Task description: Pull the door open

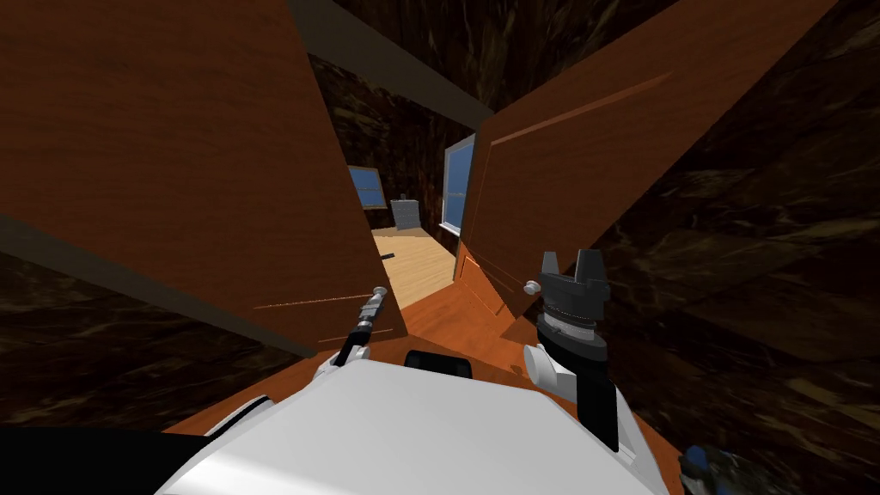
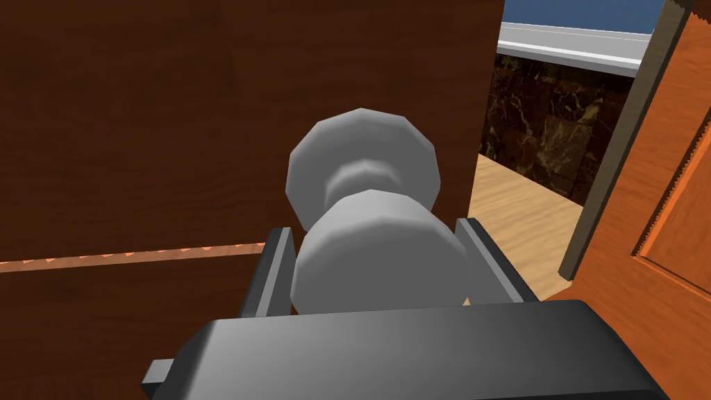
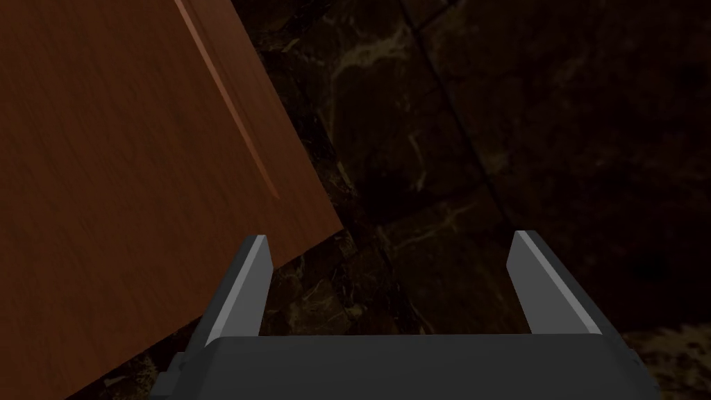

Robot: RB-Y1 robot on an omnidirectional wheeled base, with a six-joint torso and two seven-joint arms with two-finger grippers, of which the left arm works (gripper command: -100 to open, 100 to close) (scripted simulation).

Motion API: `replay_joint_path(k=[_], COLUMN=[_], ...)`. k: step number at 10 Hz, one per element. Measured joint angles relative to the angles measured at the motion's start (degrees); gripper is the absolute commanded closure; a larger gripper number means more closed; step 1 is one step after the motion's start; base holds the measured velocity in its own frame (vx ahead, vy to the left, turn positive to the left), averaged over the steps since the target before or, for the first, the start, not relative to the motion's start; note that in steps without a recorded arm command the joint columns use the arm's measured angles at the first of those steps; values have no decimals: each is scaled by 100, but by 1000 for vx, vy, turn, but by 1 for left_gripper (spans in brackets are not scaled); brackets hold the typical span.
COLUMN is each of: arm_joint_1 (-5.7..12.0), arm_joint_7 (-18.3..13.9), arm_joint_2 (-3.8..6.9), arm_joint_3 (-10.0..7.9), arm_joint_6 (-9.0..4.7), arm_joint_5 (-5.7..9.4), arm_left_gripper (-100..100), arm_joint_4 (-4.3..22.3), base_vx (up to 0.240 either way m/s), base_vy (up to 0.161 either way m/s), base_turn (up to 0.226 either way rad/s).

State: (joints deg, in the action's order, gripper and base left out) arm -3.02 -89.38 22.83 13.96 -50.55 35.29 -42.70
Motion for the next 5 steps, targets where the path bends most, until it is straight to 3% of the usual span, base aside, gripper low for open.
replay_joint_path(k=[2,4,5], arm_joint_1=[-49,-182,-202], arm_joint_7=[-184,-354,-431], arm_joint_2=[98,224,278], arm_joint_3=[165,333,399], arm_joint_6=[-106,-170,-207], arm_joint_5=[-97,-195,-236], arm_left_gripper=[100,100,100], arm_joint_4=[4,-123,-119], base_vx=[-272,-254,-114], base_vy=[76,14,-3], base_turn=[-134,-81,-12])
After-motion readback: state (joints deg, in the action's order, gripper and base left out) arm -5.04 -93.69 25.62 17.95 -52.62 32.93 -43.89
